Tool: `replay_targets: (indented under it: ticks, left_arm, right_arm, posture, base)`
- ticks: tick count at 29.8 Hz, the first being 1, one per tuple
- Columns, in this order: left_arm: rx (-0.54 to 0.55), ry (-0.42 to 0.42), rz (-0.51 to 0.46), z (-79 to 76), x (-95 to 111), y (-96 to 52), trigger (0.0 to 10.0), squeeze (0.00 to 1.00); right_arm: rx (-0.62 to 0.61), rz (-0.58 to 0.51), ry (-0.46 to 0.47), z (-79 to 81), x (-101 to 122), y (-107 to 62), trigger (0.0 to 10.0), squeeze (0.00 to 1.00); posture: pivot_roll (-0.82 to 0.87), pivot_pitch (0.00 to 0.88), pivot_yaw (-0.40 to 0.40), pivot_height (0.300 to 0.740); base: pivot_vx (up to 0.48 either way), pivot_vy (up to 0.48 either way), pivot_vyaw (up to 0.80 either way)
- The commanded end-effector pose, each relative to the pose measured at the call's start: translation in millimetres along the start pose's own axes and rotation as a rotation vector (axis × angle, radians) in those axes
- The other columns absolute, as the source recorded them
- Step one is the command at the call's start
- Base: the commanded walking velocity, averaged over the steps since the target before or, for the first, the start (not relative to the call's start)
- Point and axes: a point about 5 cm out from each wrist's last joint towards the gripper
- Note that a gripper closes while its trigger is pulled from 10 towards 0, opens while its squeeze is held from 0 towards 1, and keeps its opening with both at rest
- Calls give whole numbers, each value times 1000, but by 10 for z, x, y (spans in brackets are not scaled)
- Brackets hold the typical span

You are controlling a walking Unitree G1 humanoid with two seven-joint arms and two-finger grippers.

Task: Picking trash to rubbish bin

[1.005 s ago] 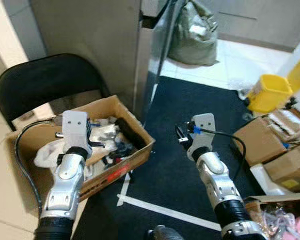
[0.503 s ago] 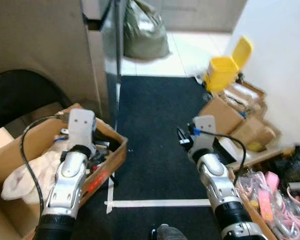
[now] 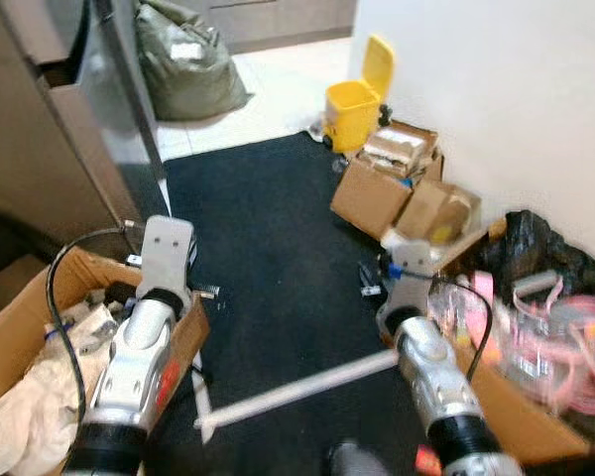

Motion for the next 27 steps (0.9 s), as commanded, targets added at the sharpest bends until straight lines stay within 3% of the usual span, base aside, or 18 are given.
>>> replay_targets:
  ticks: [1, 11, 22, 27]
  left_arm:
    - [3, 16, 20, 49, -29, -24, 10000, 0]
    - [49, -7, 48, 78, -75, -19, 10000, 0]
    - [105, -14, 27, 100, -67, -25, 10000, 0]
    - [100, -25, 66, 93, -96, -48, 10000, 0]
  right_arm:
    - [-6, 8, 6, 16, -31, -29, 10000, 0]
    - [4, 14, 16, 116, -41, -72, 10000, 0]
    - [24, 33, 17, 158, -54, -1, 10000, 0]
    - [29, 43, 27, 168, -49, 31, 10000, 0]
  posture:
    - [84, 83, 89, 740]
    - [77, 76, 83, 740]
    - [89, 48, 7, 740]
    - [87, 45, 0, 740]
  base:
    - [0, 0, -800]
    - [0, 0, -800]
    - [0, 0, -800]
    - [0, 0, -800]
Point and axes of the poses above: a point about 5 cm out from each wrist's last joint towards the gripper, its own y axis pointing out of the wrist towards the gripper, its own x axis along the axis of the wrist's last joint, z = x × y, and after that the axes turned 6 degrees about -y, right-handed
